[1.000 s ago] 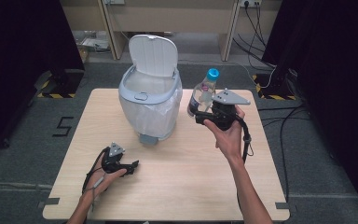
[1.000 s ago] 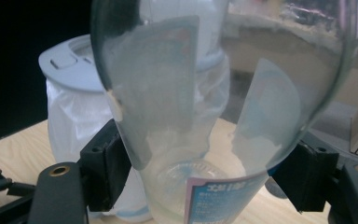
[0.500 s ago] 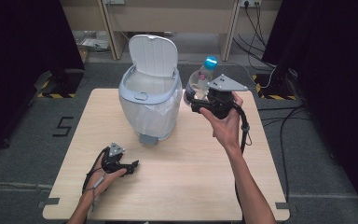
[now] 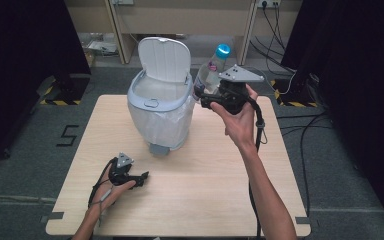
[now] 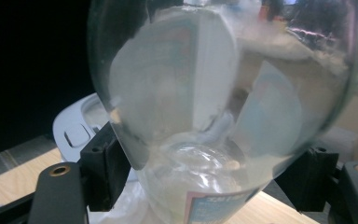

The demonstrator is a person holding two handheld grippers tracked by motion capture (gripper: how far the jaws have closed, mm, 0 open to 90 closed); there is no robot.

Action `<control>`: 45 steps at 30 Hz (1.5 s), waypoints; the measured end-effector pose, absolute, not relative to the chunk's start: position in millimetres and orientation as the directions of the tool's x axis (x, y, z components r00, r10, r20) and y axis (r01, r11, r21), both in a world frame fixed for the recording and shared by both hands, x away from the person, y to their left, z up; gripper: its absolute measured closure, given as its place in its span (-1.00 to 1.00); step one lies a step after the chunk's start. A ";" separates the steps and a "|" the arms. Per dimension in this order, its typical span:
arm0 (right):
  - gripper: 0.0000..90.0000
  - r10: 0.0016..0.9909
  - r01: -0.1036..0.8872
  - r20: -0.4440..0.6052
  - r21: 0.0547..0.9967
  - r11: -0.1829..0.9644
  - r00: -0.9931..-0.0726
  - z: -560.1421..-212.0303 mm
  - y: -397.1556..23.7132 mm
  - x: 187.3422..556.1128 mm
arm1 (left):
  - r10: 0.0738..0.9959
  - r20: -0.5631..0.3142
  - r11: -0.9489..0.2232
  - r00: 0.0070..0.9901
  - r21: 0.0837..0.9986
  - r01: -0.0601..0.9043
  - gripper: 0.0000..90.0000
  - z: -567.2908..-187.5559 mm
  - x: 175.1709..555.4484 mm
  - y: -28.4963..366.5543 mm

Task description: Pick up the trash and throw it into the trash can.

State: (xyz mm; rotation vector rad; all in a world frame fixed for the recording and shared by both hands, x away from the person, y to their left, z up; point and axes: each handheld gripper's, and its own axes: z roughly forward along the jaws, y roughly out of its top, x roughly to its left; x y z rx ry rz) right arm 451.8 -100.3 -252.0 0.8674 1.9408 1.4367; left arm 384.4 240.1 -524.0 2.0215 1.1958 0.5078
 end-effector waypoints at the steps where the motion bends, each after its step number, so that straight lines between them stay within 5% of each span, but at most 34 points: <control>1: -0.39 0.772 0.169 -0.058 0.963 0.211 -0.633 -250.7 -98.9 453.6 | 0.871 -0.025 -0.309 0.491 0.750 0.585 -0.69 -524.0 384.5 240.1; 20: -0.39 0.736 0.176 -0.059 0.955 0.238 -0.675 -235.6 -50.1 479.6 | 0.870 -0.025 -0.310 0.492 0.749 0.586 -0.69 -524.0 384.4 240.2; 45: -0.39 0.693 0.287 -0.031 0.896 0.338 -0.720 -270.2 11.0 523.3 | 0.870 -0.024 -0.311 0.493 0.748 0.587 -0.68 -523.8 384.4 240.5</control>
